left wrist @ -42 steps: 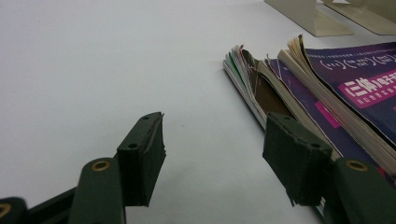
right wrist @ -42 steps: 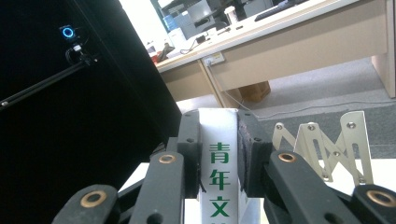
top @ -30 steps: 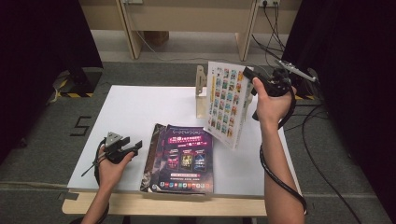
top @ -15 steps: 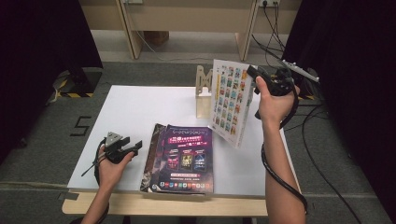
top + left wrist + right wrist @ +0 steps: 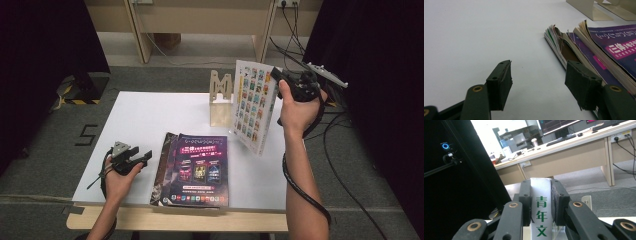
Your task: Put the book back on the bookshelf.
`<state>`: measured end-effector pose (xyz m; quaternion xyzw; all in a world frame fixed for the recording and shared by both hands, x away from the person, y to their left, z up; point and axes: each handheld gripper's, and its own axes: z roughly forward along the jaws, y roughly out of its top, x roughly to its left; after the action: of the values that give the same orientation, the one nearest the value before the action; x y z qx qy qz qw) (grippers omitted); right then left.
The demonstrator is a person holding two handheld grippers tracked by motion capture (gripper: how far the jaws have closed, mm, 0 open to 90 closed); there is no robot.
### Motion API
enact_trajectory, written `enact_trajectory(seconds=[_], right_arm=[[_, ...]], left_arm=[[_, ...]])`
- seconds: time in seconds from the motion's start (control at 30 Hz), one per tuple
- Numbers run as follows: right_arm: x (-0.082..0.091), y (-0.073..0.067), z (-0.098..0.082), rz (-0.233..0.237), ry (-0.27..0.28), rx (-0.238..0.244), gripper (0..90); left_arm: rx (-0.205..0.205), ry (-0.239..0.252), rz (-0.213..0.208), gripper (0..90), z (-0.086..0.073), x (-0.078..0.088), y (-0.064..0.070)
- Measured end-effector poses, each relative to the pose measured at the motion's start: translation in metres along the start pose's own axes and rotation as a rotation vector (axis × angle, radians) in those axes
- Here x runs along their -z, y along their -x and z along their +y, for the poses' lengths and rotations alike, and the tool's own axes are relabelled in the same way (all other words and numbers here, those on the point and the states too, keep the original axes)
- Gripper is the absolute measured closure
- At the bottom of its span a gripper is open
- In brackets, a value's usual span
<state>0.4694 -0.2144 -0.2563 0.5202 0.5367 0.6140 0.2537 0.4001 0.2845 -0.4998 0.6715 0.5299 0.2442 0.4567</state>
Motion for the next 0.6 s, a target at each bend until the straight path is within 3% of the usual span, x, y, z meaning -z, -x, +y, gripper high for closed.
enact_trajectory(seconds=[0.6], right_arm=[[0.0009, 0.0017, 0.0073, -0.021, 0.018, 0.015, 74.8]], left_arm=[[0.0, -0.001, -0.002, 37.4, 0.0, 0.0003, -0.0005]])
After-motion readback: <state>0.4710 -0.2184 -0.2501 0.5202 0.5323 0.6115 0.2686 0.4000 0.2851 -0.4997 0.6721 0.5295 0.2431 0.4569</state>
